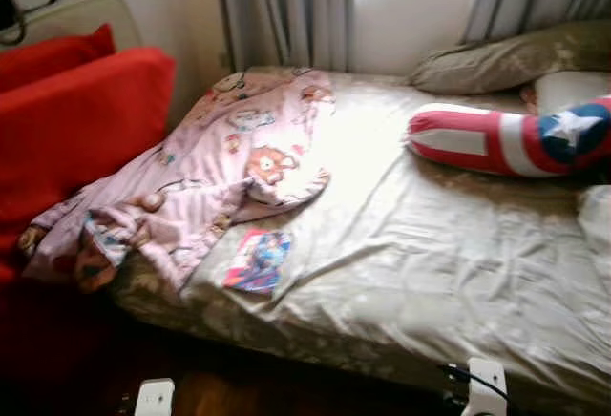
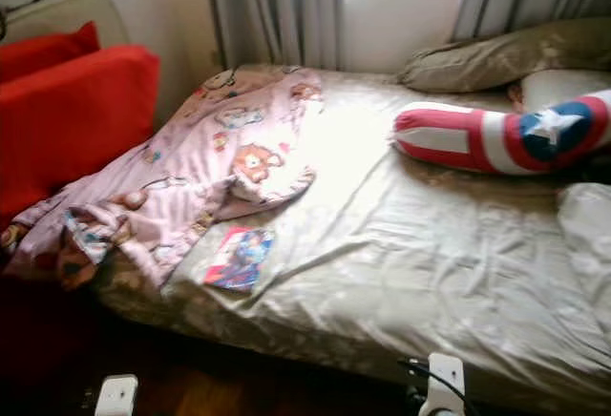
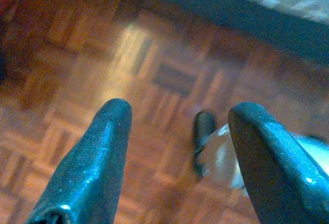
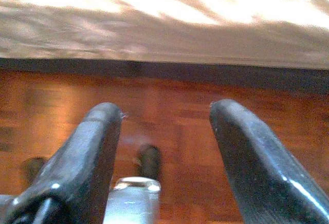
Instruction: Clean up the room
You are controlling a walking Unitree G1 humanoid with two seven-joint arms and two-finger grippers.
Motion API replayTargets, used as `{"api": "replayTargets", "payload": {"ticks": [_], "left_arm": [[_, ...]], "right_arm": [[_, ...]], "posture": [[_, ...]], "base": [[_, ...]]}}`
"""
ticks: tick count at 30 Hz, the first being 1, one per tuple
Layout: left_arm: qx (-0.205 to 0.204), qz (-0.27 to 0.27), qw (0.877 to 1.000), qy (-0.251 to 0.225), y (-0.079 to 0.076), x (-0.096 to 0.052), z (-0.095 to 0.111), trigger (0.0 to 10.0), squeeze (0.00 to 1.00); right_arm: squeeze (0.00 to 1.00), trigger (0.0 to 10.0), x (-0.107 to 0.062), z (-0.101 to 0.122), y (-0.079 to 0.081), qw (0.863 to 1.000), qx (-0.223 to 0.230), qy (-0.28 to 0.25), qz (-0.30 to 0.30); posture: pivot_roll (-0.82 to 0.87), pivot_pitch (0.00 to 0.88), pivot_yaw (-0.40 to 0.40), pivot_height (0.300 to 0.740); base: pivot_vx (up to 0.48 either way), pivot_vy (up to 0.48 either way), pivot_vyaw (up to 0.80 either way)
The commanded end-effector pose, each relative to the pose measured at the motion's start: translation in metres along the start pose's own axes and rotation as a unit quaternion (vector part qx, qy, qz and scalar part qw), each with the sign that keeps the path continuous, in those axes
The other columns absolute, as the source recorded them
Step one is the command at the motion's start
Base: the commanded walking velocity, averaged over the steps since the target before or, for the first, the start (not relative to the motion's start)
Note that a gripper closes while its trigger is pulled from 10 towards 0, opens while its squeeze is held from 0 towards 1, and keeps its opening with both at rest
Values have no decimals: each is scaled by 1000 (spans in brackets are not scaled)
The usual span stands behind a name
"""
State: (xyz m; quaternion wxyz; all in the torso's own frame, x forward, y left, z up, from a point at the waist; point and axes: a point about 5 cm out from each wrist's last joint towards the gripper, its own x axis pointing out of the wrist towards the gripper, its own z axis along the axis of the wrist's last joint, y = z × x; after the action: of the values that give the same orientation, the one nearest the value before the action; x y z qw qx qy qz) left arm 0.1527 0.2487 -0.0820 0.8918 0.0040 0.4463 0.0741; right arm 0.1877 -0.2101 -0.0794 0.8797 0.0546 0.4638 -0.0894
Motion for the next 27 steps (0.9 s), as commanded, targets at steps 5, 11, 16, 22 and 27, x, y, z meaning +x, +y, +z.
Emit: {"api": "replayTargets", "payload": {"ticks": [5, 11, 16, 22, 27], "left_arm": [[-12, -2, 1000, 4, -4, 1, 0, 10000, 0], [-14, -1, 1000, 4, -4, 1, -1, 10000, 0], [-16, 1, 1000, 3, -4, 1, -1, 10000, 0], [-15, 1, 1000, 2, -3, 1, 0, 10000, 0], [-16, 2, 1000, 0, -3, 1, 1, 10000, 0]], "right_arm": [[0, 10000, -1, 1, -8, 1000, -1, -5, -8], [0, 10000, -1, 1, -8, 1000, -4, -4, -7], [0, 10000, -1, 2, -8, 1000, -2, -4, -8], [0, 10000, -1, 2, -7, 1000, 0, -5, -8], [0, 10000, 0, 2, -7, 1000, -1, -5, -7]], "posture": [[49, 0, -14, 736], [53, 0, -18, 736], [54, 0, -18, 736], [55, 0, -19, 736], [58, 0, -20, 736]], "base": [[0, 480, 0], [0, 480, 0], [0, 480, 0], [0, 480, 0], [0, 400, 0]]}}
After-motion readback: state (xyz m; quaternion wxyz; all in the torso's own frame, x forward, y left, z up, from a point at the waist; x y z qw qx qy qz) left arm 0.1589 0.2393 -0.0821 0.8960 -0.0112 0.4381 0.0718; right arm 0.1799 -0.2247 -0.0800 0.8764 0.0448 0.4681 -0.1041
